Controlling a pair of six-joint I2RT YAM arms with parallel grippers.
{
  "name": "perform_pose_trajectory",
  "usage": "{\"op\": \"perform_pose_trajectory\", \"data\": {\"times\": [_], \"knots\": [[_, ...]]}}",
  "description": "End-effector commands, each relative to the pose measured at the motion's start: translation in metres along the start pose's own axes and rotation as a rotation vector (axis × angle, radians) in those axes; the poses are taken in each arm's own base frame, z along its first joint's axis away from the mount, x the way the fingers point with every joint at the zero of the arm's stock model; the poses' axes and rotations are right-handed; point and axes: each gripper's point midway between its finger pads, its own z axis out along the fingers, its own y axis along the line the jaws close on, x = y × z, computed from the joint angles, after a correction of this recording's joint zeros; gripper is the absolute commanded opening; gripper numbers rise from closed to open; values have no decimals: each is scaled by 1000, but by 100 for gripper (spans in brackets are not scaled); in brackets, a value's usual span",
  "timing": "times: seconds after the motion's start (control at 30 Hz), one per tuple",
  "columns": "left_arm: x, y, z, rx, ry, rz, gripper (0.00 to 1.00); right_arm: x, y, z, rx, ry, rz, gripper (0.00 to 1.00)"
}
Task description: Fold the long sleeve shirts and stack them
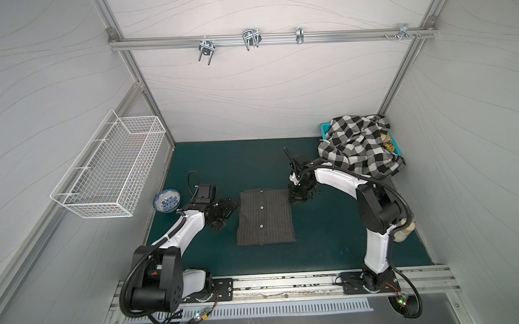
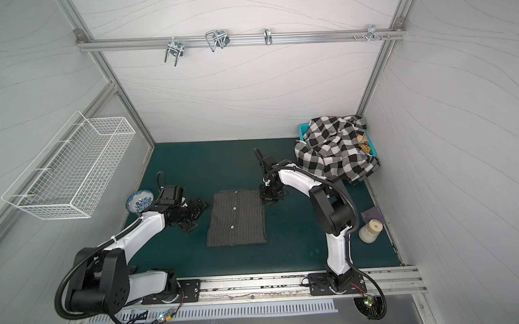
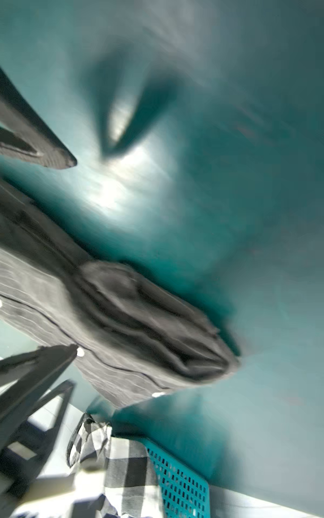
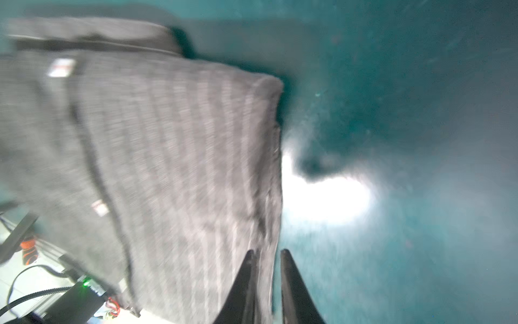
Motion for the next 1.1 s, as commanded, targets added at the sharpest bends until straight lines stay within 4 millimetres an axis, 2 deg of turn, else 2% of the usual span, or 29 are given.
{"op": "perform_pose_trajectory", "data": {"times": [0.0, 0.13, 0.3, 0.4, 0.57, 0.8, 0.87, 1.07], "knots": [[-4, -10, 19, 50, 53, 30, 98, 0, 1, -7, 30, 8, -8, 16], [-11, -8, 32, 24, 56, 45, 98, -8, 7, 7, -3, 27, -22, 12], [-17, -11, 49, 38, 72, 30, 98, -9, -1, 32, 14, 72, -3, 8], [-12, -12, 58, 38, 92, 32, 98, -6, -8, 47, 30, 101, 11, 7], [3, -4, 66, 6, 115, 72, 98, -4, -17, 63, 51, 131, 17, 6], [15, 34, 86, -130, 162, 52, 94, -10, -17, 70, 55, 140, 17, 5], [16, 39, 91, -153, 177, 47, 91, -12, -17, 72, 57, 142, 15, 5], [24, 34, 99, -132, 211, 55, 79, -15, -14, 74, 55, 145, 9, 4]]}}
